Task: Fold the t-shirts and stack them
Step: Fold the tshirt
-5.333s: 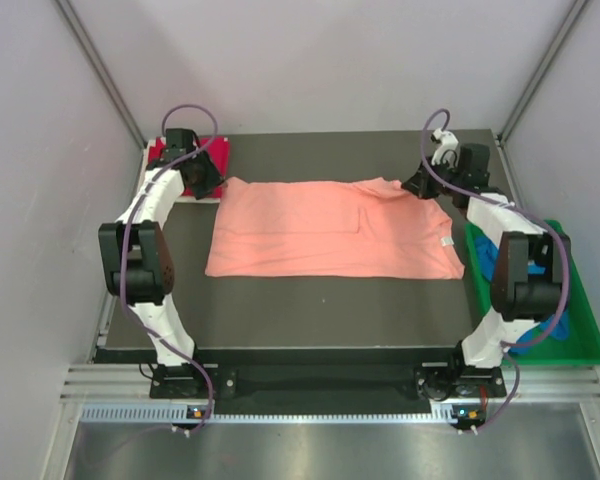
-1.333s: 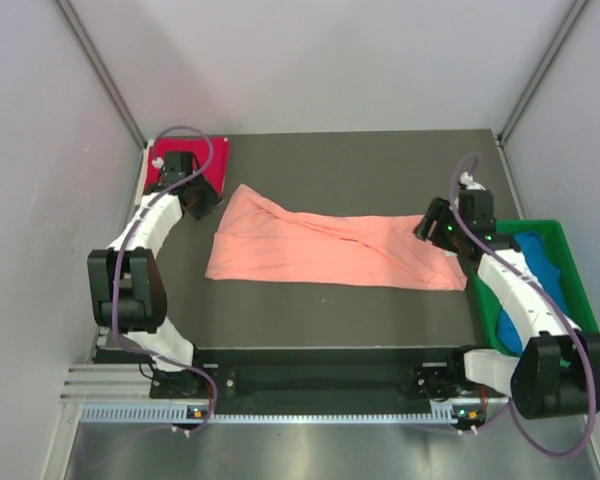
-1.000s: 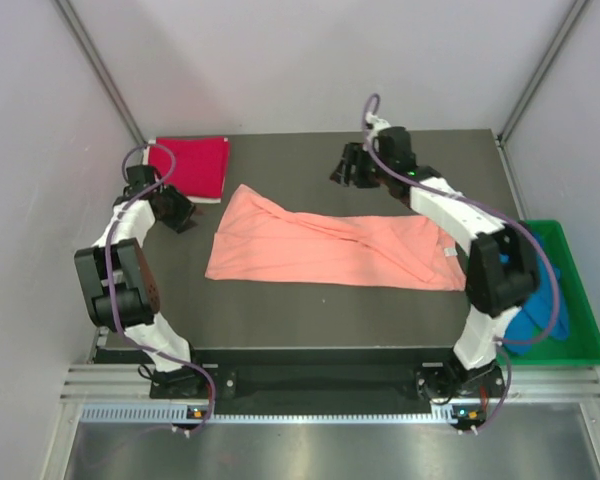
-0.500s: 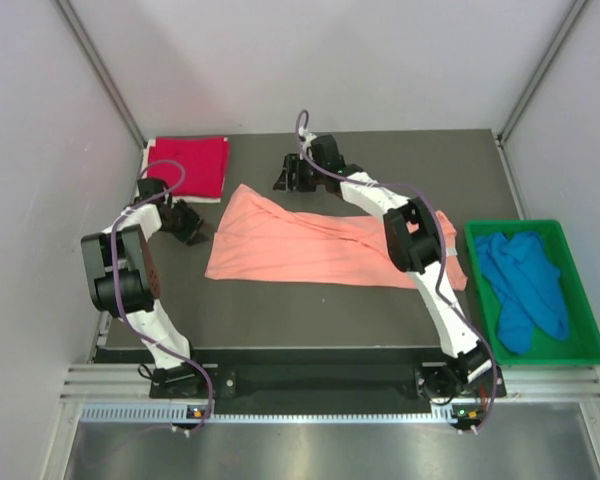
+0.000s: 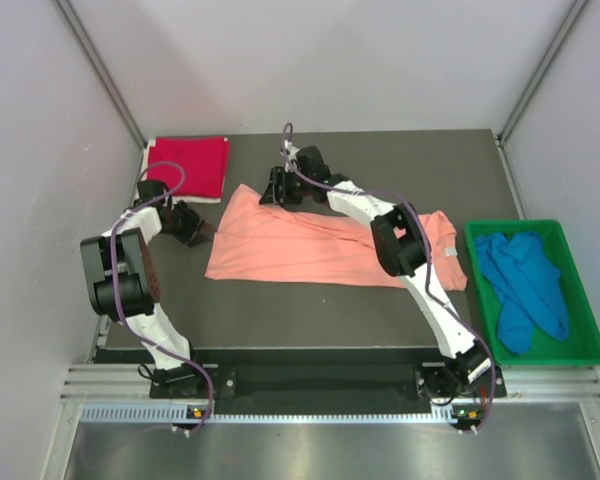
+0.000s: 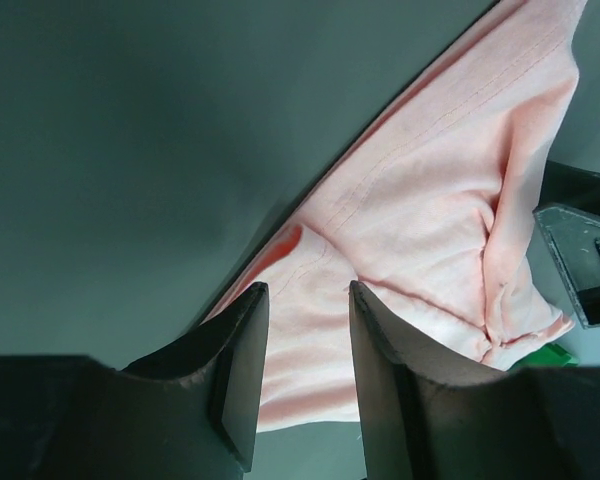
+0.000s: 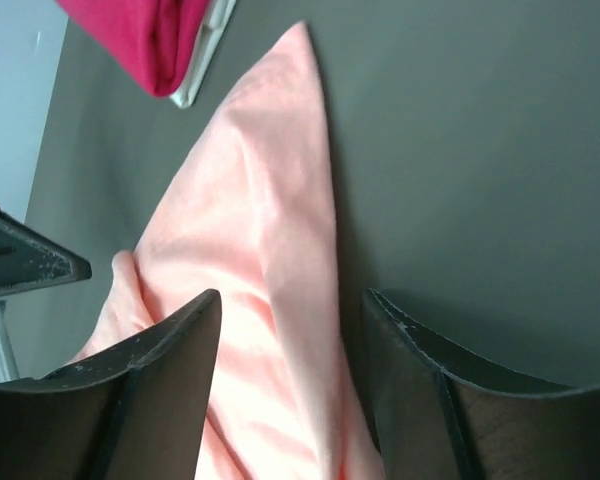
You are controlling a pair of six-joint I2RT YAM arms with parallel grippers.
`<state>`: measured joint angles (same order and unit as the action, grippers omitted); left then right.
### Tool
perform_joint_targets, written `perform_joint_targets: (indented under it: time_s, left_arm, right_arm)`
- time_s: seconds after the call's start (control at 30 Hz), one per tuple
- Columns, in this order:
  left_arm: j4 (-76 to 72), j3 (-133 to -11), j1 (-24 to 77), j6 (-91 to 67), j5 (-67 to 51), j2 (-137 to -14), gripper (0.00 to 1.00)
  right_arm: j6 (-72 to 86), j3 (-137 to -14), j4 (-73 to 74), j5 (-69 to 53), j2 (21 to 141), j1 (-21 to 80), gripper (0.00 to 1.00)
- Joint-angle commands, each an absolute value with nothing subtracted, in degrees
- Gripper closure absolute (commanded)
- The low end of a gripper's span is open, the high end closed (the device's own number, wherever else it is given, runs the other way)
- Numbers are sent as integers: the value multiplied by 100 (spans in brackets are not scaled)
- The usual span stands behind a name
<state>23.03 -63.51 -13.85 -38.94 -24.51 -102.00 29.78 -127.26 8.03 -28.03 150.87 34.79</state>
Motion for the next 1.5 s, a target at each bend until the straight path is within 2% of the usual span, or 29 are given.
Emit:
perform_joint_targets:
  time_s: [0.0,0.37,0.6,0.77,0.93,1.13,1.47]
  left_arm:
    - [2074,-6302,-1389,-3937,-2496,-9949,57]
    - [2171,-6240,-1389,-3894,-2443,-9791,57]
    - [2241,-6170,-1424,-3832,-2356,-9650,57]
    - [2486,-6266,-1450,-3666,-1961,-9457,56]
    - [2646,-6355,-1441,-3454,-1442,-9088,55]
    - [1908,-5872,-1433,-3393,-2046,-8614,52]
    - [1916,-5643,-1187,-3629,-2250,-8596,52]
  right_arm:
    - [3173,-12964,554,-3094,15179,3603,43]
    - [3138,-12771,-368,-3296,14757,3858,44]
    - [2971,-12526,-466,-3524,14485,4025,44]
    - [2304,-12200,51,-3402,14160,4324,45]
    - [1216,-11672,772,-2787,13720,4675,47]
    - [880,-11268,931,-2339,13342,4737,49]
    - [536,-10723,1257,-1934,12833,4843,52]
